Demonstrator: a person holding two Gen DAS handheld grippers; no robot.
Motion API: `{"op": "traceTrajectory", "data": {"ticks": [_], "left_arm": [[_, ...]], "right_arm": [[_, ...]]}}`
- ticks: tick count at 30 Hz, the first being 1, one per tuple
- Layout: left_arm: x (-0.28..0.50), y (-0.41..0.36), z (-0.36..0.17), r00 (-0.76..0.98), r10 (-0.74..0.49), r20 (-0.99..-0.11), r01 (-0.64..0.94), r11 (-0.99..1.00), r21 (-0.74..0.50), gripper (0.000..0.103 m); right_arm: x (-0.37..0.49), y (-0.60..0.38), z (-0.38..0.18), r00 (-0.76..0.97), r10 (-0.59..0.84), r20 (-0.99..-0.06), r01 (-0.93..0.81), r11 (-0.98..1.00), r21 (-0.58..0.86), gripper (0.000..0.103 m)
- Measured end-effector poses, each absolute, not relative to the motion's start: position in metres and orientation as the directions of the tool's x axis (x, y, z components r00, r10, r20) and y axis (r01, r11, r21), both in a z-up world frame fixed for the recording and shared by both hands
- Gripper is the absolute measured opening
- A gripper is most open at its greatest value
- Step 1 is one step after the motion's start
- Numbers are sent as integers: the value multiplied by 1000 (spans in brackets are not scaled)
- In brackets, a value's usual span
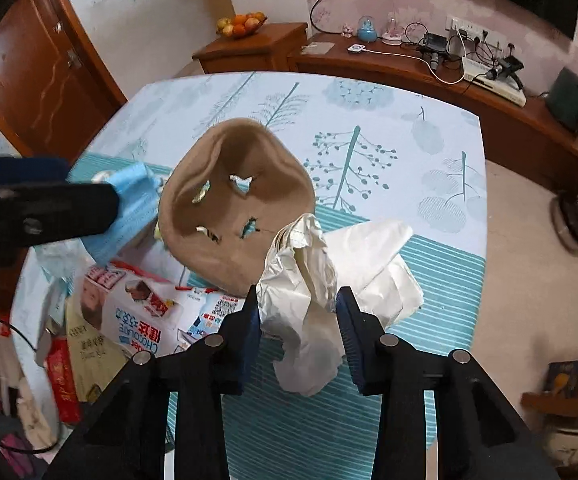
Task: Collect trash
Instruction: 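Grasp the white crumpled tissue with the right tool, then grasp the brown pulp cup with the left tool while the right holds the tissue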
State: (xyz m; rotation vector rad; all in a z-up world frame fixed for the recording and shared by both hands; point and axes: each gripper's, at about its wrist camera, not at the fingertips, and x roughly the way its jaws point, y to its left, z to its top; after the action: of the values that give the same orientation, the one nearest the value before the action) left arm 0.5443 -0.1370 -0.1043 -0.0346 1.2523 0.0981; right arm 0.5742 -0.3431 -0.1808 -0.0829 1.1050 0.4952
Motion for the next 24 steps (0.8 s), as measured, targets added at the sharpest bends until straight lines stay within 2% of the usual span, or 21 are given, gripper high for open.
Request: {"op": "traceTrajectory", "data": {"ticks": [5,9,11,13,16,17,24], "left_arm": [[564,-141,-126,276,50,-960,-103,994,22,68],[575,-143,-141,252,43,-967,-114,993,14,66],[580,-145,-148,243,37,-969,-117,993,9,51],[582,-146,-152,233,25,-972,-119,993,-4,28],[582,-151,-155,235,48,-971,-120,993,20,11],[581,-153,-155,243,65,-968,-114,993,38,8],[564,-151,-133,320,93,-943,-112,992,60,8]], "right_arm": [[583,-368,-181,327,417,-848,-342,889,306,27],[585,-381,-184,322,436,-840,-307,888,343,27],[580,-384,-181,323,444,-836,-301,885,354,27],[579,-386,-181,325,449,-832,-299,884,360,27],[574,-388,-179,328,455,-828,-291,882,370,26],[573,-389,-179,329,458,-826,-287,882,374,26],[565,-395,-169,341,466,-816,-259,882,395,24]]}}
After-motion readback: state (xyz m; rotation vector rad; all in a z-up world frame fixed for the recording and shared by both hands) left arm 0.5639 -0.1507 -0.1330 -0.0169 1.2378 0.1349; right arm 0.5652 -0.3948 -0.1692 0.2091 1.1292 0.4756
